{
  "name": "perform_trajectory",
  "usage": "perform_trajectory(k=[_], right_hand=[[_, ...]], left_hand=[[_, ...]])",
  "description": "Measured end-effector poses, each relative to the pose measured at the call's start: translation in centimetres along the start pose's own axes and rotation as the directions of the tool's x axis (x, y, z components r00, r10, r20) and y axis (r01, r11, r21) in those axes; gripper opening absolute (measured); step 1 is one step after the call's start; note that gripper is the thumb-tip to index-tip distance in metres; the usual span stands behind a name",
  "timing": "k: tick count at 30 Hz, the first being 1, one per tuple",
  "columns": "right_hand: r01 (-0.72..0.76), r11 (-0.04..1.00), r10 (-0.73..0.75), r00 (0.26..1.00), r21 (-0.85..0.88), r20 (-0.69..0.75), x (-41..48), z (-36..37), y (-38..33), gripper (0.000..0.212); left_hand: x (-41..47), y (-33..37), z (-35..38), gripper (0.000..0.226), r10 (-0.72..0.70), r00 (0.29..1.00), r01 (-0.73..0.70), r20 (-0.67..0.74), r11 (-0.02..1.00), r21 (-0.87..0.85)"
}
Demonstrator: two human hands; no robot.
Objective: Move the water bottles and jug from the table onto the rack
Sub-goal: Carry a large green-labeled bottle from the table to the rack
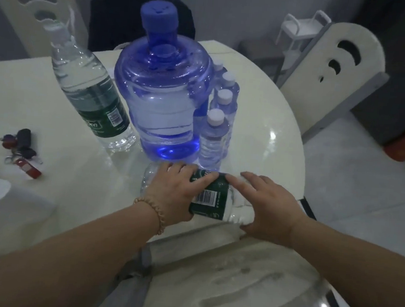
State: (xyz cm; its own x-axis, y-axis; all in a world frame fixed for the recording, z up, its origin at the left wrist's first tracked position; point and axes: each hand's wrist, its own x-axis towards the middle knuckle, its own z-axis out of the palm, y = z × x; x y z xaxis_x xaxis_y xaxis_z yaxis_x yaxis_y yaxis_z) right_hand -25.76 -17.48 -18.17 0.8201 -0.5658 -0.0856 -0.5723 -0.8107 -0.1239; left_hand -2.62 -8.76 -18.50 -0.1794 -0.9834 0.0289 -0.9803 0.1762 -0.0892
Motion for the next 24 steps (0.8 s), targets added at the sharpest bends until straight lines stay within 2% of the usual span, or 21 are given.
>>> perform_trajectory(k=[6, 10, 18, 24], right_hand=[[-0.058, 0.998, 0.06, 0.994, 0.029, -0.088, -7.1, -5.0, 8.3, 0.119], [-0.115, 0.993, 0.114, 0.981, 0.007, -0.156, -13.3, -7.3, 16.3, 0.116], [-0.203, 0.978, 0.19, 0.956, -0.037, -0.224, -26.1, -12.3, 33.8, 0.111], [-0.266, 0.962, 0.248, 0.946, -0.061, -0.206, -28.6, -15.0, 43.2, 0.117]], left_hand=[[7.1, 8.6, -6.4, 0.093, 0.081, 0.994, -0.073, -0.072, 0.992, 0.106], [13.4, 16.8, -9.5, 0.091, 0.137, 0.981, -0.108, -0.136, 0.973, 0.206], [27.3, 34.0, -12.9, 0.097, 0.227, 0.956, -0.191, -0.188, 0.963, 0.191], [36.4, 39.7, -15.4, 0.097, 0.293, 0.942, -0.261, -0.166, 0.947, 0.188]])
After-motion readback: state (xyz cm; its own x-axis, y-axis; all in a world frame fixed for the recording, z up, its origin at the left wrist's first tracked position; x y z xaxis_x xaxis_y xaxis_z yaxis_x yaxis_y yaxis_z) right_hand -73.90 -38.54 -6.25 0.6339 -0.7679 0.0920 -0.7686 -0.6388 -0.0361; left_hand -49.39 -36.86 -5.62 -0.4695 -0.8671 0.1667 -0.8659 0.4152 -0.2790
